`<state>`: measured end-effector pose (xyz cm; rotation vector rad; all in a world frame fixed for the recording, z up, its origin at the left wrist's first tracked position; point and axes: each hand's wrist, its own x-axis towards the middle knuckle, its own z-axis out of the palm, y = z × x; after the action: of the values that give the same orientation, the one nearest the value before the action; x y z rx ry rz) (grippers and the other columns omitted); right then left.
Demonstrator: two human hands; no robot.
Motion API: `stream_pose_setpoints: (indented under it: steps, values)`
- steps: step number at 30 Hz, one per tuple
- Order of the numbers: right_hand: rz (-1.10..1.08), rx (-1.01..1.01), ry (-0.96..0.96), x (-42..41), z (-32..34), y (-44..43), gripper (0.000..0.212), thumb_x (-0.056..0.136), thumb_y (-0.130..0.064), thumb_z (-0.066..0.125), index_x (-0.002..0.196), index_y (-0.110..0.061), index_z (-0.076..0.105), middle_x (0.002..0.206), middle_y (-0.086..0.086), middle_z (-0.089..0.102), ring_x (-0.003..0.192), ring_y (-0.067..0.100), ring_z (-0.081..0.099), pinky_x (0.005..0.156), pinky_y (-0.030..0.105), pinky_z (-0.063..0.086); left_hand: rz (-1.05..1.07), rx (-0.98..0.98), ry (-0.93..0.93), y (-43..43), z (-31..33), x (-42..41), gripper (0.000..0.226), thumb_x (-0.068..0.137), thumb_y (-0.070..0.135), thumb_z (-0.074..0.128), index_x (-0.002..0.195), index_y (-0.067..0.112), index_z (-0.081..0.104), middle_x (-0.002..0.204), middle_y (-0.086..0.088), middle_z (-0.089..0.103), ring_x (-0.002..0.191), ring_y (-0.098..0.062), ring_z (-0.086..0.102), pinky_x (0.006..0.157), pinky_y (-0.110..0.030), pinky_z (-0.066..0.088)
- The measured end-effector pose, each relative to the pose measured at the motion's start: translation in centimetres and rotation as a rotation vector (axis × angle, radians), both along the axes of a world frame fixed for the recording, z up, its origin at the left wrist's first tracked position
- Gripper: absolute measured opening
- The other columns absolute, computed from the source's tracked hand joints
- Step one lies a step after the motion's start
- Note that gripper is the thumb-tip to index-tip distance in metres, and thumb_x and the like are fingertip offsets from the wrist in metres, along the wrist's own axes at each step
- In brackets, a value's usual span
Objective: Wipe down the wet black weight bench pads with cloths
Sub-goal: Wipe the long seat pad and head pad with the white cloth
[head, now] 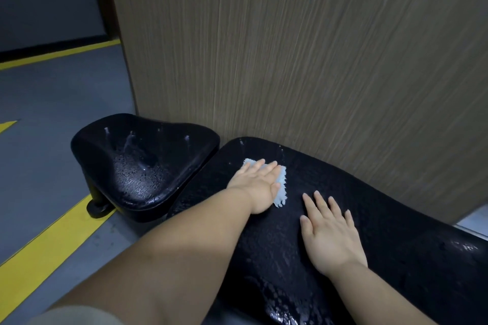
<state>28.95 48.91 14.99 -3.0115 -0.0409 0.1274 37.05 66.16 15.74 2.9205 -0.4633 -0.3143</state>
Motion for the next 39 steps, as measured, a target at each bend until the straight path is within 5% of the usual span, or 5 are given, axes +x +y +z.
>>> stream_pose_setpoints:
  steps: [14, 27, 39]
  values:
    - [0.012, 0.007, 0.012, 0.3, 0.1, -0.1, 0.053, 0.101, -0.043, 0.009, 0.152, -0.034, -0.004, 0.16, -0.009, -0.009, 0.147, 0.016, -0.012, 0.12, 0.042, -0.005, 0.299, 0.008, 0.061, 6.2, 0.2, 1.7, 0.054, 0.105, 0.036, 0.011, 0.156, 0.025, -0.005, 0.163, 0.009, -0.01, 0.149, -0.017, -0.012, 0.121, -0.04, -0.006]
    - [0.02, 0.013, -0.002, 1.3, 0.0, -0.1, 0.055, 0.101, -0.043, 0.011, 0.152, -0.033, -0.006, 0.16, -0.011, -0.01, 0.147, 0.014, -0.014, 0.12, 0.04, -0.006, -0.115, 0.012, -0.003, -4.0, -0.1, 2.4, 0.052, 0.106, 0.037, 0.01, 0.156, 0.027, -0.001, 0.163, 0.013, -0.007, 0.149, -0.012, -0.014, 0.121, -0.039, -0.01]
    - [0.032, 0.014, 0.01, 2.0, 0.1, -0.2, 0.055, 0.1, -0.045, 0.011, 0.151, -0.035, -0.006, 0.158, -0.014, -0.013, 0.146, 0.012, -0.017, 0.12, 0.038, -0.007, 0.109, 0.002, 0.035, 1.0, 0.2, 6.7, 0.052, 0.106, 0.035, 0.008, 0.156, 0.026, -0.005, 0.162, 0.013, -0.011, 0.149, -0.013, -0.014, 0.121, -0.039, -0.009]
